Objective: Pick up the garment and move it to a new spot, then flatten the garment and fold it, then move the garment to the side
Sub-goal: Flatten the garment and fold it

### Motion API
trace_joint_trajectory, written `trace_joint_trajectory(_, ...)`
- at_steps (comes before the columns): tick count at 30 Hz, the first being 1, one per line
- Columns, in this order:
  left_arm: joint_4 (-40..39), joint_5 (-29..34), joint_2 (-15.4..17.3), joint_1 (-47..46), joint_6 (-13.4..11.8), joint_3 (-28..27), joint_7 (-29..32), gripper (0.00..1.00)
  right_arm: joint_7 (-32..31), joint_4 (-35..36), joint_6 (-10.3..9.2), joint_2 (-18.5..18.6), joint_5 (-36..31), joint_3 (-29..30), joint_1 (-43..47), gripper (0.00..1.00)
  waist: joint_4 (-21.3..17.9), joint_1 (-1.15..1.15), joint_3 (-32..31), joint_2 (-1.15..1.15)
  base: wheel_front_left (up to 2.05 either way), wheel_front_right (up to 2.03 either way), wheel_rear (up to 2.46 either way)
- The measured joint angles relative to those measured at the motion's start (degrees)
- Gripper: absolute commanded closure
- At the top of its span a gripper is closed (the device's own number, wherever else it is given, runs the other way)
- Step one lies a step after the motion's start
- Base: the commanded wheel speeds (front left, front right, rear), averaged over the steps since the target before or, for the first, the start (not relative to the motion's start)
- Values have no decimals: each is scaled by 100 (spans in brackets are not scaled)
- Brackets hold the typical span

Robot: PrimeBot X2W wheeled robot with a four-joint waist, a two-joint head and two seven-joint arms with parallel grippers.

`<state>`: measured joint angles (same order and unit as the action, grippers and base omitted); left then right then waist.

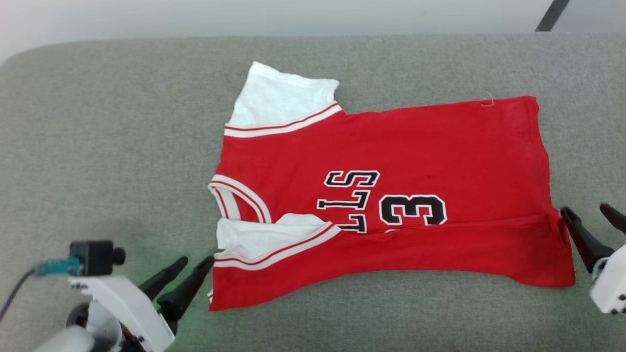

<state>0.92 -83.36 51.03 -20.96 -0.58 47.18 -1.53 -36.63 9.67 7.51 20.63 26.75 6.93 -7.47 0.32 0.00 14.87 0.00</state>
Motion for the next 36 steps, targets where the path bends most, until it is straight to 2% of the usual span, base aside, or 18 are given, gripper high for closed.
trace_joint_trajectory(5, 85, 235, -277, 376, -182, -119, -928, 0, 1318, -187, 0, -509, -289, -120, 15, 0, 83, 0, -90, 0, 0, 0, 0)
trace_joint_trajectory(8, 316, 773, -408, 388, -352, -268, -1258, 0, 2138, -423, 0, -857, -401, -223, 13, 0, 106, 0, -126, 0, 0, 0, 0)
trace_joint_trajectory(11, 483, 1200, -735, 378, -399, -631, -1338, 0, 2961, -692, 0, -1065, -506, -313, -11, 0, 88, 0, -139, 0, 0, 0, 0)
trace_joint_trajectory(13, 588, 1667, -942, 333, -393, -1061, -1343, 0, 3460, -822, 0, -1185, -626, -348, -20, 0, 57, 0, -148, 0, 0, 0, 0)
trace_joint_trajectory(16, 748, 2201, -1204, 208, -236, -1652, -1358, 0, 4006, -1033, 0, -1359, -775, -363, -151, 0, -37, 0, -153, 0, 0, 0, 0)
trace_joint_trajectory(19, 966, 2601, -1315, -151, 36, -2004, -1356, 0, 4263, -1225, 0, -1441, -939, -555, -275, 0, -179, 0, -153, 0, 0, 0, 0)
trace_joint_trajectory(21, 1217, 2735, -1281, -552, 222, -2051, -1358, 0, 4425, -1310, 0, -1516, -981, -667, -371, 0, -298, 0, -146, 0, 0, 0, 0)
trace_joint_trajectory(25, 1785, 2830, -1243, -1538, 456, -2006, -951, 0, 4633, -1408, 0, -1612, -1037, -872, -576, 0, -583, 0, -112, 0, 0, 0, 0)
trace_joint_trajectory(31, 2862, 2769, -1195, -2982, 666, -1946, -205, 0, 4835, -1430, 0, -1736, -1024, -1171, -739, 0, -1097, 0, 17, 0, 0, 0, 0)
trace_joint_trajectory(34, 3414, 2841, -1149, -3557, 732, -1773, 145, 0, 4898, -1423, 0, -1750, -1001, -1335, -748, 0, -1364, 0, 105, 0, 0, 0, 0)
trace_joint_trajectory(36, 4006, 2942, -1079, -3992, 771, -1508, 610, 0, 4924, -1401, 0, -1756, -962, -1457, -749, 0, -1619, 0, 209, 0, 0, 0, 0)
